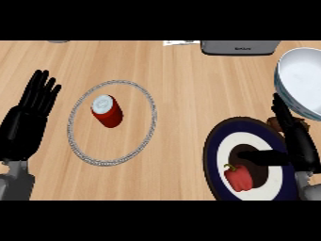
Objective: Pick the bell pepper from the plate and place it in the bowl
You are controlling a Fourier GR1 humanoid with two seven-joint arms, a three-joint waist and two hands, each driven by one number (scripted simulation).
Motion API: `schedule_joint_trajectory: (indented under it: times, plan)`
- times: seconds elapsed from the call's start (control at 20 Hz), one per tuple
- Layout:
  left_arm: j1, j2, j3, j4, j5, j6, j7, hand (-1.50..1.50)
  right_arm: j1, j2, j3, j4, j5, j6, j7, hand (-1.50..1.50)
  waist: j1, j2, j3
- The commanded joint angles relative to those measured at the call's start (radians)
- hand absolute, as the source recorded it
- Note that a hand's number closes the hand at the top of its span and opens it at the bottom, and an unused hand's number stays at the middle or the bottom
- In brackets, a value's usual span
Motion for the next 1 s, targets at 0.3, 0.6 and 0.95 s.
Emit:
schedule_joint_trajectory:
  times: [0.3,0.6,0.95]
  plan:
    - [0.001,0.01,0.043,0.05,0.044,-0.063,0.001,0.0,-0.183,-0.257,0.073,-0.033,0.165,0.216,0.326,-1.5,0.013,0.003,-0.002]
    - [-0.006,-0.005,0.013,0.032,0.035,-0.058,0.015,0.0,-0.24,-0.387,0.271,-0.034,0.112,0.653,0.524,-1.5,0.054,0.01,-0.006]
    - [0.023,-0.014,0.027,0.031,0.029,-0.064,-0.012,0.0,-0.474,-0.301,0.252,-0.172,-0.161,0.912,0.946,-1.5,0.011,-0.004,-0.001]
